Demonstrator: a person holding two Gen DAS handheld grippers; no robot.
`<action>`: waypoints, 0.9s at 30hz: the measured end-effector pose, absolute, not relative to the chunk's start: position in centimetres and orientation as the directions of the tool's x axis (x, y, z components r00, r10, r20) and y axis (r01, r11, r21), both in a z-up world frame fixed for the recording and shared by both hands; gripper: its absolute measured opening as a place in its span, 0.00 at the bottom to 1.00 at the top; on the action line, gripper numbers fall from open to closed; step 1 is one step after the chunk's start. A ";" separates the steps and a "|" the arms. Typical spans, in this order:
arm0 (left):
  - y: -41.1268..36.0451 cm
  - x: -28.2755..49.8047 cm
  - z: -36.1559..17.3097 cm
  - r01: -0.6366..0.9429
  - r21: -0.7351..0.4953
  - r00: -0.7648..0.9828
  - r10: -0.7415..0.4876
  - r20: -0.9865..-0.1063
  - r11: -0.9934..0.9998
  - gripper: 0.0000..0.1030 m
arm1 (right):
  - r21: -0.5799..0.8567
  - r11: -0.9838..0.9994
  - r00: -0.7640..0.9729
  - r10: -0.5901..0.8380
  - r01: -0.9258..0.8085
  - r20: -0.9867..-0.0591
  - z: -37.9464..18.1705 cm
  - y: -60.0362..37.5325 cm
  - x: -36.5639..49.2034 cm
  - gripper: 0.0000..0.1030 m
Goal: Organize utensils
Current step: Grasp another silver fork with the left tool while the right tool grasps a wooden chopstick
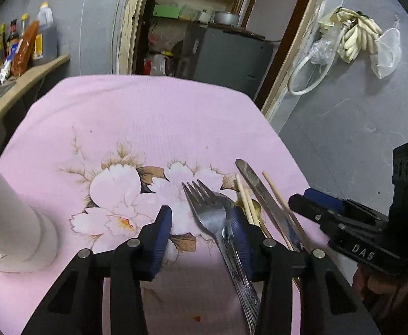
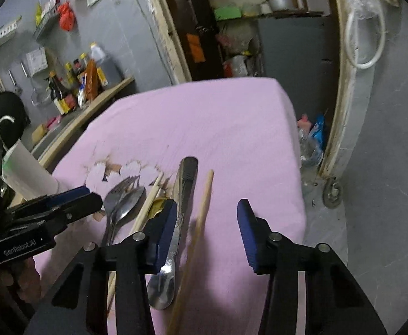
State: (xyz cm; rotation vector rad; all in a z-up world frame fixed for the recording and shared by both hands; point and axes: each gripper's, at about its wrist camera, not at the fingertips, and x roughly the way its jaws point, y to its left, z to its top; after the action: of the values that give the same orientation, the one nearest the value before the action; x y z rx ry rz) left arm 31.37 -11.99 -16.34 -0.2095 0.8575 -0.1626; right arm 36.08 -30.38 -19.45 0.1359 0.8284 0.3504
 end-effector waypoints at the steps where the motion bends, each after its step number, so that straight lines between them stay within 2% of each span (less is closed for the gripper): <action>1: -11.9 31.6 -16.5 0.052 -0.258 0.636 -0.231 -0.736 0.965 0.38 | 0.254 0.932 0.615 0.361 -0.257 -0.702 -19.7 -30.1 36.3 0.35; 4: -11.8 32.3 -17.0 0.032 -0.288 0.613 -0.246 -0.751 0.957 0.27 | 0.241 0.936 0.590 0.349 -0.256 -0.728 -20.3 -29.7 37.2 0.28; 8: -11.6 33.1 -17.4 0.036 -0.344 0.582 -0.300 -0.756 0.938 0.24 | 0.205 0.946 0.576 0.317 -0.251 -0.754 -20.4 -29.1 37.9 0.22; 16: -11.0 34.2 -17.6 0.003 -0.420 0.536 -0.356 -0.766 0.908 0.14 | 0.057 0.964 0.522 0.191 -0.261 -0.831 -19.4 -26.7 38.7 0.22; 23: -10.6 34.8 -18.2 -0.026 -0.497 0.485 -0.423 -0.765 0.868 0.14 | 0.080 0.970 0.496 0.187 -0.229 -0.848 -18.7 -26.6 39.1 0.22; 27: -10.3 35.3 -18.8 -0.042 -0.544 0.456 -0.469 -0.757 0.838 0.17 | 0.097 0.972 0.485 0.193 -0.216 -0.853 -18.6 -27.2 38.6 0.15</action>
State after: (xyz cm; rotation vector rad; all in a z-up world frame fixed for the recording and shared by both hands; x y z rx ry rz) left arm 35.28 -10.32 -18.79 -0.5391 1.0769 -0.2793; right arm 38.58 -27.18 -18.58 -0.0240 1.0346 0.2489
